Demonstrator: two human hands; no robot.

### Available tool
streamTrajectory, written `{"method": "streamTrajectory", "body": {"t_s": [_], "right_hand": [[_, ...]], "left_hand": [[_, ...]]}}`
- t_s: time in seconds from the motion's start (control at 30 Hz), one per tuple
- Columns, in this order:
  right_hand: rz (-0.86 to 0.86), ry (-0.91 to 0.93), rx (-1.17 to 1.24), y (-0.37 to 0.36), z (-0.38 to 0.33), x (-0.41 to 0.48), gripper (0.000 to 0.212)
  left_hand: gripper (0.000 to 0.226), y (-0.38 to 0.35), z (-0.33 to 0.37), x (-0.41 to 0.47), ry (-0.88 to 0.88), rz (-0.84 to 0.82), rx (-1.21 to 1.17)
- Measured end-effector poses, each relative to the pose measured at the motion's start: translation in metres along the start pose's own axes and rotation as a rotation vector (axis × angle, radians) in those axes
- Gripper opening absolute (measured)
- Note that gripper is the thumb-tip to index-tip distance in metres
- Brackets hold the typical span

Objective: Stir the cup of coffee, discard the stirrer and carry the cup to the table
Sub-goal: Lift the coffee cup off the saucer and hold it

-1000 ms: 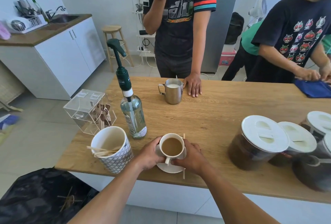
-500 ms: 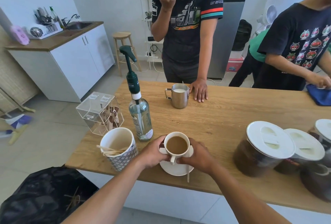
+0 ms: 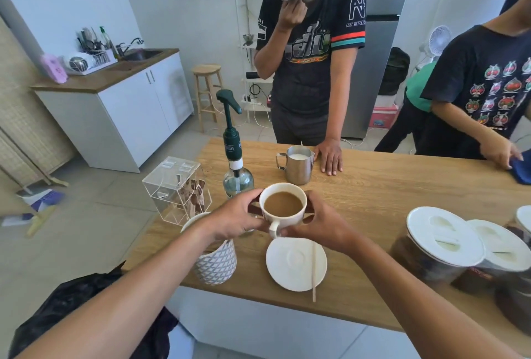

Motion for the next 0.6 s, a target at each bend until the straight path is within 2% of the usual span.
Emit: {"method": "streamTrajectory", "body": {"t_s": [0.3, 0.43, 0.6], "right_hand": [[0.0, 0.164, -0.003, 0.001, -0.072, 0.027, 0.087], [0.011, 0.163, -0.003, -0.002, -0.085, 0.037, 0.096], [0.024, 0.178, 0.028, -0.005, -0.096, 0.045, 0.092]], "left_hand": [[0.059, 0.055, 0.034, -0.015, -0.064, 0.024, -0.02], [0.063, 0.073, 0.039, -0.013, -0.09, 0.005, 0.005], [0.061, 0.085, 0.048, -0.014, -0.113, -0.044, 0.015]]}}
Point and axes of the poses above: each hand's wrist, its own x-axis towards the middle knuckle, its own y-axis out of the back of the hand, z = x × y, the point moved 9 cm from there along x, towards the middle knuckle, and after that the axes turned 3 degrees about y, right-handed, at the moved point
